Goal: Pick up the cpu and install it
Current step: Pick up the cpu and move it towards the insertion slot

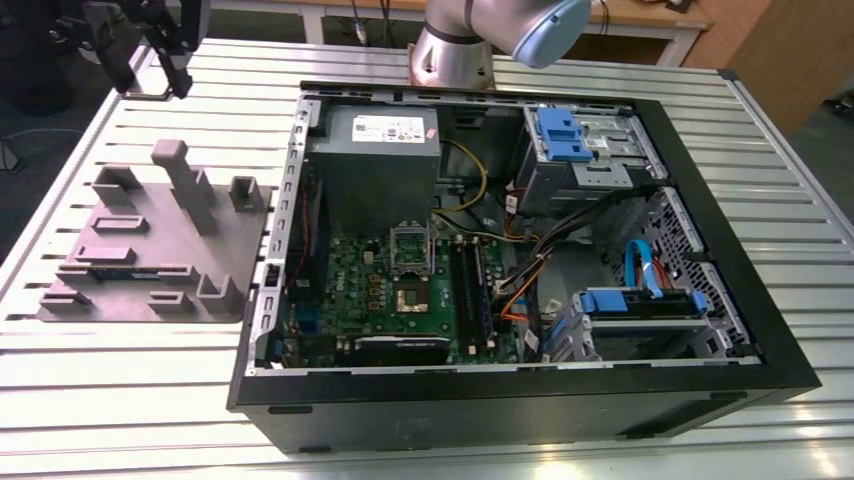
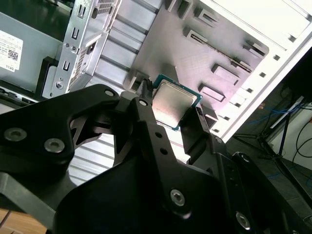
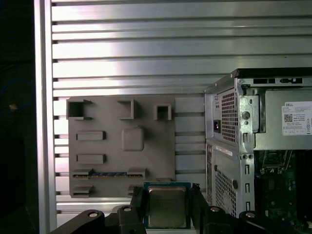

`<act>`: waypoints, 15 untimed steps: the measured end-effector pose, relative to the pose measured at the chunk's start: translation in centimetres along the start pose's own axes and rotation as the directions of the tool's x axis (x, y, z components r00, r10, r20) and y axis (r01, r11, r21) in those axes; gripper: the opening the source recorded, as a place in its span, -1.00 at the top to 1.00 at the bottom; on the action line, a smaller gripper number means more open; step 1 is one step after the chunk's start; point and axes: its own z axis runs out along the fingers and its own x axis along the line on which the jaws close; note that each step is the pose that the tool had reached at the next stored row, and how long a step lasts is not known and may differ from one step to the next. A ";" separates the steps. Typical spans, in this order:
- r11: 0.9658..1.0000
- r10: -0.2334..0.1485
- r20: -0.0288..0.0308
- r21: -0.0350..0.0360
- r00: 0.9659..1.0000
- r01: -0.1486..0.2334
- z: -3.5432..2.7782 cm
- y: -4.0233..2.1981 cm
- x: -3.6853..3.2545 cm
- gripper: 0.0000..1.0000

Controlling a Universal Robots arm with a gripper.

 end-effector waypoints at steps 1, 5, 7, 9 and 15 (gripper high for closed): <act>1.000 0.000 0.000 0.000 1.000 0.000 0.00 0.00 -0.02 0.05; 1.000 0.000 0.000 0.000 1.000 0.000 0.00 0.01 -0.10 0.05; 1.000 0.000 0.000 0.000 1.000 0.000 0.00 0.04 -0.89 0.05; 1.000 0.000 0.000 0.000 1.000 0.000 -0.01 0.04 -0.92 0.05; 1.000 0.000 0.000 0.000 1.000 0.000 -0.01 0.05 -1.13 0.05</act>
